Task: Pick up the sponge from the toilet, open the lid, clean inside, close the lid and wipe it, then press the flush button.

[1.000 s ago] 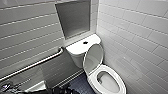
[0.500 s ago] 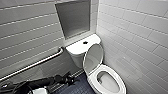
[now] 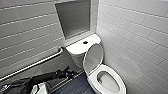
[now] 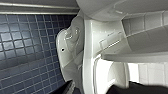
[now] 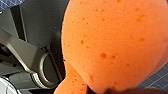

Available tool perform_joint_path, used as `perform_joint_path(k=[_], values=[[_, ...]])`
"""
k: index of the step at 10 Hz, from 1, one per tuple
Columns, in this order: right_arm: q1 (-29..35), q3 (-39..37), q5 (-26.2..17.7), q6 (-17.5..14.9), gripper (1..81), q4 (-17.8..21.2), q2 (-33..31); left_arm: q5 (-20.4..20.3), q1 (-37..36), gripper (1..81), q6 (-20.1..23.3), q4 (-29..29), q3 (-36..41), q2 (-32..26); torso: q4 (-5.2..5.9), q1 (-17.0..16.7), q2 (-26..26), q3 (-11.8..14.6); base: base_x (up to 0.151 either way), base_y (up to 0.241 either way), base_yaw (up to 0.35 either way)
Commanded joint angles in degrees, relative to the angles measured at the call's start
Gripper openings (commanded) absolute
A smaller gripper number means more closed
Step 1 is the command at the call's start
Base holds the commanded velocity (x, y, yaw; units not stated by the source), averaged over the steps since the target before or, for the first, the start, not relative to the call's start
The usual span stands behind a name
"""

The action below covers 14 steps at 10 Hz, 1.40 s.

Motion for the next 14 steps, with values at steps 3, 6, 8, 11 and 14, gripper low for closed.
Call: perform_joint_path(k=[3, 6, 8, 11, 14], values=[[-2.39, 2.15, -2.37, -0.18, 1.0, -1.51, -0.62, -4.63, -12.56, 81.1, -4.22, -4.56, -1.29, 2.34, -0.02, 0.0, 0.0, 0.0, 0.0, 0.0, 0.0], [-2.83, 3.11, -0.77, -0.27, 1.0, -1.51, -1.06, -6.59, -14.3, 81.1, -5.54, -4.48, -4.18, 6.37, 0.0, 0.0, 0.02, 0.0, 0.0, 0.0, 0.0], [-2.57, 2.68, -0.77, -0.09, 1.0, -1.33, -1.15, -5.88, -14.75, 81.1, -5.45, -4.48, -4.54, 8.84, -0.02, 0.0, 0.02, 0.0, 0.0, 0.0, 0.0], [-0.9, 2.68, -1.48, 0.44, 1.0, -1.15, -0.98, 0.26, -11.16, 81.1, -5.02, -3.6, 4.81, 7.55, -0.02, 0.0, 0.04, -0.02, 0.0, 0.0, 0.0], [-0.81, 1.97, -1.74, -0.35, 1.0, -1.6, 0.25, 0.36, -5.97, 81.1, -5.01, 3.41, 19.52, 1.04, -0.02, 0.0, 0.04, -0.02, 0.0, 0.0, 0.0]])
